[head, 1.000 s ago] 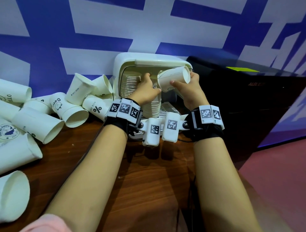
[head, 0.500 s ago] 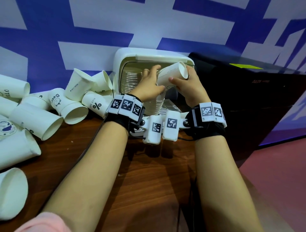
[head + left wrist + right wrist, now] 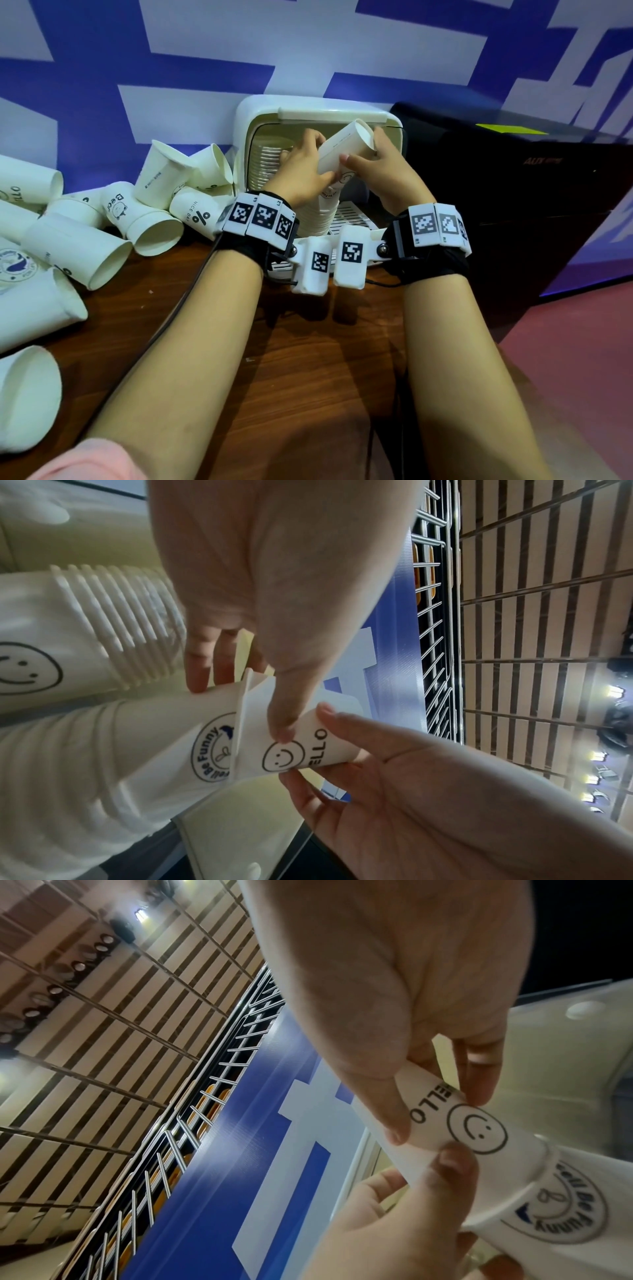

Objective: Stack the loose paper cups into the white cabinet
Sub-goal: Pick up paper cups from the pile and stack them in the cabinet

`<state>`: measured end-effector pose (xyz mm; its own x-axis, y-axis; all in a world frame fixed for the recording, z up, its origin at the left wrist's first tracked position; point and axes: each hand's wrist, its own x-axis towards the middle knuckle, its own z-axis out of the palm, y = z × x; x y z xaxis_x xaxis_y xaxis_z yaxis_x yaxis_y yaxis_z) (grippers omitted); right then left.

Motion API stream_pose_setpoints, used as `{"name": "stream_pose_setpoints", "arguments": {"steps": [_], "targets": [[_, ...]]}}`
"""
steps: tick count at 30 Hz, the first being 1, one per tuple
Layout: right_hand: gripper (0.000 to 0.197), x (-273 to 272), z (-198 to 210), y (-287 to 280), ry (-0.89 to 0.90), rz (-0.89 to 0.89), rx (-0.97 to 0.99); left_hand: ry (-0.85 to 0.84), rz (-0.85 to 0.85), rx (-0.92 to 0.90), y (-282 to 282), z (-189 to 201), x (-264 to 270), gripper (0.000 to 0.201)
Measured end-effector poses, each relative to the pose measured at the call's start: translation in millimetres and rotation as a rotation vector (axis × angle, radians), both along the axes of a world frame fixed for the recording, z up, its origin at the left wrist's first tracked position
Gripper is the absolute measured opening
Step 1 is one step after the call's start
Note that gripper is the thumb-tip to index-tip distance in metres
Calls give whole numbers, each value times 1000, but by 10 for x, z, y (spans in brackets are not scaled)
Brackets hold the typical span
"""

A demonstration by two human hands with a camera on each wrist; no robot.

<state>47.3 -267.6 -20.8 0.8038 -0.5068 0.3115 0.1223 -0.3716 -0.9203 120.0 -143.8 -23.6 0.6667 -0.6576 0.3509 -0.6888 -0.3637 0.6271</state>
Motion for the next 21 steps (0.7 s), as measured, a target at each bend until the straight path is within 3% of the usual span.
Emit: {"name": "stream_pose_setpoints", "arguments": {"steps": [10, 15, 21], "targets": [[65, 59, -54, 31, 40, -3, -36, 53, 45, 70, 13, 6, 16, 51], [53, 113, -109, 81, 114, 53, -125, 89, 104, 216, 19, -20, 0, 65], [40, 158, -177, 56, 192, 75, -176, 105, 128, 237, 28, -50, 17, 48]]}}
